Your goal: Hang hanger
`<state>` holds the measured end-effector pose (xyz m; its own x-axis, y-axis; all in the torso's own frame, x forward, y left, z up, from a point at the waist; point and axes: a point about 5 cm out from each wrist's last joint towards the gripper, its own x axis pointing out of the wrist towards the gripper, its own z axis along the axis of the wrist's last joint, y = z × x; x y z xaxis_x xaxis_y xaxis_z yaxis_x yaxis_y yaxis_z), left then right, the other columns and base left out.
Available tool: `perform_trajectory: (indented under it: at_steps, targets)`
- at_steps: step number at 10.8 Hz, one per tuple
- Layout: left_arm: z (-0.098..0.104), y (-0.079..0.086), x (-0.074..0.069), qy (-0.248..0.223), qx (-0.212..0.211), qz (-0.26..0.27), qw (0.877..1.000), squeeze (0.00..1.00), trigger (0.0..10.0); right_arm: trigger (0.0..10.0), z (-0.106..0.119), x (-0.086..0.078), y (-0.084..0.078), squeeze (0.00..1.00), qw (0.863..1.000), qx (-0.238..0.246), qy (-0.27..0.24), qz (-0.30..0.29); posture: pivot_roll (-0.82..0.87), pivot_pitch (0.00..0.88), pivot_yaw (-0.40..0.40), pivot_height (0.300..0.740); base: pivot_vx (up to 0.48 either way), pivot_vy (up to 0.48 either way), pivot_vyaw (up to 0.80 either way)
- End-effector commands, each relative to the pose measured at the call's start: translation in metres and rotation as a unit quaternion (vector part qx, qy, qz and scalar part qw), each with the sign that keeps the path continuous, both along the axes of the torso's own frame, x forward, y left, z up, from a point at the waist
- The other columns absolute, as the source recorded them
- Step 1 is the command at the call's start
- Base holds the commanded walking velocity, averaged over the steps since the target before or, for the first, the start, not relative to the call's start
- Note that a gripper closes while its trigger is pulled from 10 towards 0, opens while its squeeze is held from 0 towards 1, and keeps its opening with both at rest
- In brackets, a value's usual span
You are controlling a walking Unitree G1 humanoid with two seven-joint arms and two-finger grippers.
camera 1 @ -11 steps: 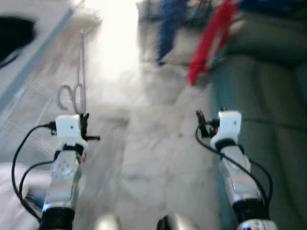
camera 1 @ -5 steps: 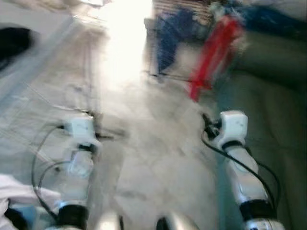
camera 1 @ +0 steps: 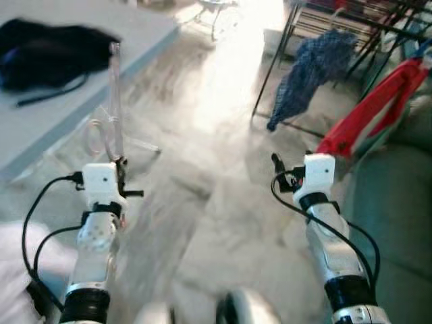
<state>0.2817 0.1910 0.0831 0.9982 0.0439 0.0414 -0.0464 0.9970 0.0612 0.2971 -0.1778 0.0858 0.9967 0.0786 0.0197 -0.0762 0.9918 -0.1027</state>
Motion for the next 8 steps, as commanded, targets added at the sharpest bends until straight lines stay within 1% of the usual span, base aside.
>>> perform_trajectory:
  at_steps: [1, 4, 6, 7, 8]
  targets:
    - [0.0014, -0.0098, 0.0000, -0.004, 0.000, -0.016, 1.000, 0.00, 10.0, 10.0, 0.0002, -0.0011, -0.0090, 0.00, 1.000, 0.000, 0.000, -0.016, -0.01, 0.136, -0.085, 0.740, 0.480, 0.000, 0.00]
    - [0.0012, -0.0129, 0.0002, -0.003, 0.006, -0.020, 1.000, 0.00, 10.0, 10.0, 0.0000, -0.0013, -0.0085, 0.00, 1.000, -0.002, 0.001, -0.015, -0.01, 0.140, -0.088, 0.740, 0.453, 0.000, 0.00]
    - [-0.0024, -0.0178, -0.0002, 0.005, 0.008, -0.022, 1.000, 0.00, 10.0, 10.0, 0.0014, -0.0002, -0.0080, 0.00, 1.000, -0.007, -0.001, -0.011, -0.01, 0.141, -0.089, 0.740, 0.390, -0.272, 0.00]
    - [-0.0044, -0.0193, 0.0005, 0.012, 0.016, -0.017, 1.000, 0.00, 10.0, 10.0, 0.0009, -0.0004, -0.0061, 0.00, 1.000, -0.009, 0.000, -0.007, -0.01, 0.142, -0.089, 0.740, 0.300, -0.262, 0.00]
    - [-0.0077, -0.0158, 0.0013, 0.022, 0.032, 0.002, 0.999, 0.00, 10.0, 10.0, -0.0005, -0.0011, -0.0050, 0.00, 1.000, -0.008, 0.005, -0.003, -0.01, 0.143, -0.092, 0.740, 0.000, 0.000, 0.00]
